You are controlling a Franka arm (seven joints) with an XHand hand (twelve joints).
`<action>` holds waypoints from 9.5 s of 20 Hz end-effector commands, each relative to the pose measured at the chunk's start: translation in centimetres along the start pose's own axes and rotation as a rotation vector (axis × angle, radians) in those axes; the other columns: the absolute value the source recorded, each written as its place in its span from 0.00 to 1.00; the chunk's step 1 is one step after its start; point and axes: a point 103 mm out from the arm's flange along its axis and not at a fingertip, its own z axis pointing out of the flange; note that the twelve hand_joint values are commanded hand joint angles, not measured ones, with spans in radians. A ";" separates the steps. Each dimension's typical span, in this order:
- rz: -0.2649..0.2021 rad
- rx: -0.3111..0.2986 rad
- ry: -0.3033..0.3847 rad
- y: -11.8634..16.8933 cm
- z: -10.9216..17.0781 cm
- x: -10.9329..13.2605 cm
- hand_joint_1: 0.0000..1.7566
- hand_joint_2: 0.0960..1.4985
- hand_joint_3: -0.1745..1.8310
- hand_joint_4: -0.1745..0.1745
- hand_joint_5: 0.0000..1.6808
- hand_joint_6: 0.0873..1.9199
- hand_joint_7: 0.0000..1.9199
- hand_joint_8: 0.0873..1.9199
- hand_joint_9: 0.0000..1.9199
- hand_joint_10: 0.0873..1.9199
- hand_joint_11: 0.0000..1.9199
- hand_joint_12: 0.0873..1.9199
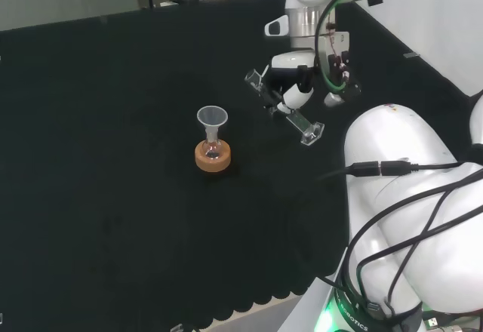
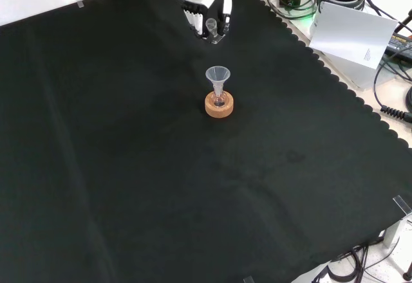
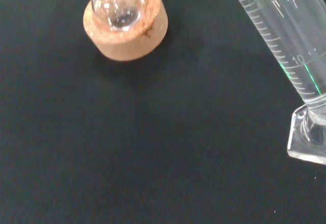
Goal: Pour the water from the graduated cylinder into the round-bottom flask.
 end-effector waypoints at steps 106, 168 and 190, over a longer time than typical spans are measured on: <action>0.253 0.765 -0.304 3.9 -4.5 5.6 0.65 0.74 0.09 0.00 0.57 0.52 0.63 0.16 0.78 0.00 0.71 0.33; 0.171 0.572 -0.300 4.5 -5.0 8.6 0.65 0.74 0.09 0.00 0.57 0.53 0.63 0.15 0.78 0.00 0.71 0.33; 0.000 0.099 -0.124 1.4 -6.2 3.2 0.65 0.74 0.09 0.00 0.57 0.53 0.63 0.15 0.77 0.00 0.71 0.32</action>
